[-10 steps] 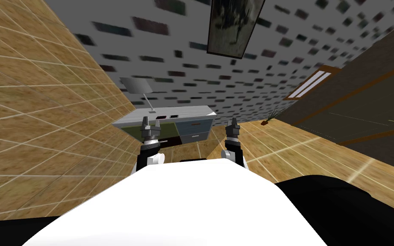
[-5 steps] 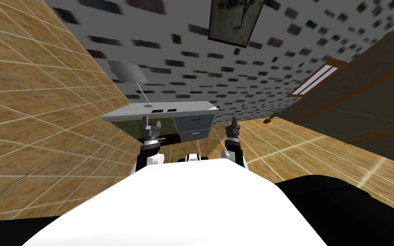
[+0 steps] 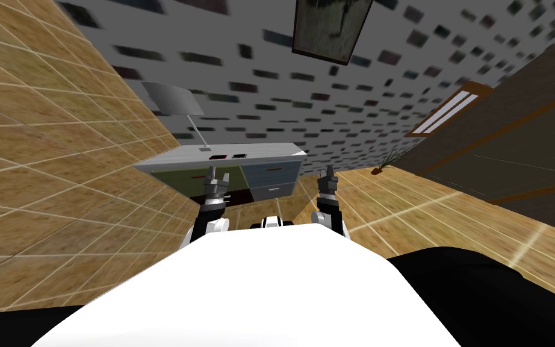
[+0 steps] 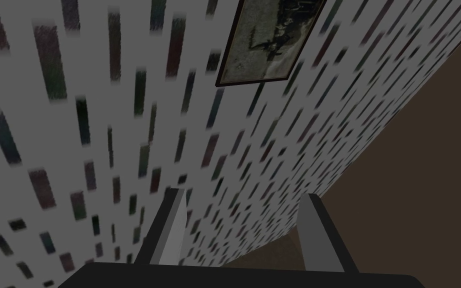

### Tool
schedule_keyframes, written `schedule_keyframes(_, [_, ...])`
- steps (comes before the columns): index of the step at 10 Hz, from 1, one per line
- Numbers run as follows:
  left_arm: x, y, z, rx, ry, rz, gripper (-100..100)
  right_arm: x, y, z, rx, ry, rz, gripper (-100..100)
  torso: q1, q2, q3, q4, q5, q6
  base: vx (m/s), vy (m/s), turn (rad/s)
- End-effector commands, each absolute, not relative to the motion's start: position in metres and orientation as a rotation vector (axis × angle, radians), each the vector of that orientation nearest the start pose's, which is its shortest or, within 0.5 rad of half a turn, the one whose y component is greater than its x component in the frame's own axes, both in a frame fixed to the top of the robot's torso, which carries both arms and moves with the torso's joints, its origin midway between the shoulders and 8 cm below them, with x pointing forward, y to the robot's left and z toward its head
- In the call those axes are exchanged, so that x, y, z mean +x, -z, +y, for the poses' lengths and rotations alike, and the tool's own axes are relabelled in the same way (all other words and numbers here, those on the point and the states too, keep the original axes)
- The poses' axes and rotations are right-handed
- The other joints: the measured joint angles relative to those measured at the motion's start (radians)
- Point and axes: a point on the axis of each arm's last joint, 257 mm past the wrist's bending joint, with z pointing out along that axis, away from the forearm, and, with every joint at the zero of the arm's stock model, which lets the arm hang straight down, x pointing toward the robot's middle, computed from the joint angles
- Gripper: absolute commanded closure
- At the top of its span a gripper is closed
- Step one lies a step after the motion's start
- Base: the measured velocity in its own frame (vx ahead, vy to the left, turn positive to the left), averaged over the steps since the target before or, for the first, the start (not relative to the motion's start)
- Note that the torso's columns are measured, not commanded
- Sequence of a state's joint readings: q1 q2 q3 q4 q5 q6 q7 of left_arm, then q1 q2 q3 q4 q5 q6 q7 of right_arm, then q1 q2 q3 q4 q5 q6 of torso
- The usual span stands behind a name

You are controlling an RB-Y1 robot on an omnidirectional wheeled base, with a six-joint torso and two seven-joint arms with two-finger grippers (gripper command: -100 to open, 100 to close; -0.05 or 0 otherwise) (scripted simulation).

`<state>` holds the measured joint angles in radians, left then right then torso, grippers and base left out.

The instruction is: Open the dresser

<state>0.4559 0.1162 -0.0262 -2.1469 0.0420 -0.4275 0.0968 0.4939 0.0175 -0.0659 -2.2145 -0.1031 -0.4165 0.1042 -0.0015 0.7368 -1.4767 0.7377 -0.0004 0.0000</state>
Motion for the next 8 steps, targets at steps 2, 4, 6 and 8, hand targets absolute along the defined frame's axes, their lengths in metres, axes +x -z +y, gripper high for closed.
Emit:
schedule_keyframes(2, [0.394, 0.061, 0.274, -0.8, 1.386, 0.822, -100, 0.362, 0.019, -0.321, 0.802, -1.174, 0.656, 0, 0.001, 0.001, 0.0, 0.0, 0.0, 0.0, 0.064, -0.072, 0.003])
schedule_keyframes(4, [0.401, 0.079, 0.278, -0.82, 1.371, 0.85, -100, 0.362, 0.019, -0.321, 0.802, -1.174, 0.656, 0, 0.003, 0.002, 0.002, 0.001, 0.001, 0.0, 0.059, -0.064, 0.0])
schedule_keyframes(6, [0.408, 0.097, 0.283, -0.844, 1.357, 0.873, -100, 0.362, 0.019, -0.321, 0.802, -1.174, 0.656, 0, 0.001, 0.0, 0.0, 0.0, 0.0, 0.0, 0.076, -0.081, 0.005])
schedule_keyframes(8, [0.413, 0.114, 0.287, -0.87, 1.343, 0.891, -100, 0.362, 0.019, -0.321, 0.802, -1.174, 0.656, 0, 0.001, 0.0, 0.0, 0.0, 0.0, 0.0, 0.091, -0.084, 0.002])
